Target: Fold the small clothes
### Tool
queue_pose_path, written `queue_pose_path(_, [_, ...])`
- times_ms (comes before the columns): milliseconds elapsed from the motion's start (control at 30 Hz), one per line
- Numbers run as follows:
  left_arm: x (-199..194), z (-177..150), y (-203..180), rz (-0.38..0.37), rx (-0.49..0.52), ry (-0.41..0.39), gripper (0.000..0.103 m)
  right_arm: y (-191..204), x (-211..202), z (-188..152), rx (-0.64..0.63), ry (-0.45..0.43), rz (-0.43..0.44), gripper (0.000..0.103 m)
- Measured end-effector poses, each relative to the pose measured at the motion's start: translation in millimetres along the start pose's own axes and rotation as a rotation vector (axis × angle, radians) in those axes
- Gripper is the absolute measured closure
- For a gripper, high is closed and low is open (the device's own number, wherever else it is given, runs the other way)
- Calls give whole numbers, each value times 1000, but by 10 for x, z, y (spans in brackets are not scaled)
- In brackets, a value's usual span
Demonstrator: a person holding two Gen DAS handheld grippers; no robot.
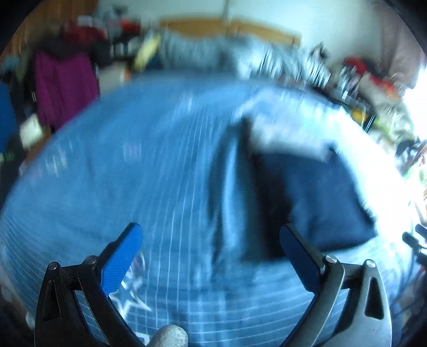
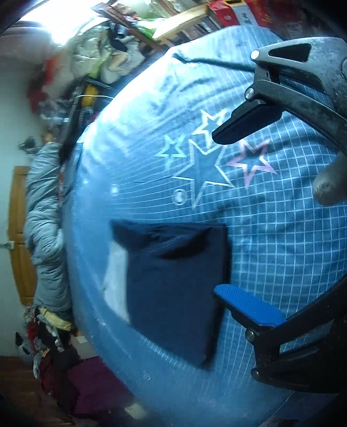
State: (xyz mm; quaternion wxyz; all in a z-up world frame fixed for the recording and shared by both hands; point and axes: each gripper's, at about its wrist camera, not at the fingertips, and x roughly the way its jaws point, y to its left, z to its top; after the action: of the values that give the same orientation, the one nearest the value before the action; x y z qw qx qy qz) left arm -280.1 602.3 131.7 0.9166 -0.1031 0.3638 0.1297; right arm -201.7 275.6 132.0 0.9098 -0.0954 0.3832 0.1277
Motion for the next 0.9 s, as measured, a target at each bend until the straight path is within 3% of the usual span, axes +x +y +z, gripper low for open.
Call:
queue_pose_path(100, [-930,324,-208,48,43,-301,0,147,-786,285,-64,-222,-27,0])
queue_pose_path(167, [-1535,436,-313,42,52,-492,0,198,-1205,379,-79,-345,-30,0])
queue_pose_path(233, [-1870,487,-326,-33,12,-572,0,208,-1311,452,-76,-348,22,0])
queue_pose_path(333, [-2003,588,-270,-170,-46,-488,0,243,-1218,480,-63,-258,93,0])
queue_pose_path(367, [-2003,592,-275,-175,-47,-462,0,259,-1171,458,-59,-234,106,0])
queue_pose_path(467, [-1989,527,-313,-111,-28,-416,0,286,-1030,364,-44,-167,148,0])
queue_pose_path(600, [-1949,456,-257,-113,-44,-361,0,359,-1029,231,-50,-123,170,0])
queue_pose_path(900, [-1782,272,-397,-101,-59,-315,0,418,-1043,130,-37,-76,185,0])
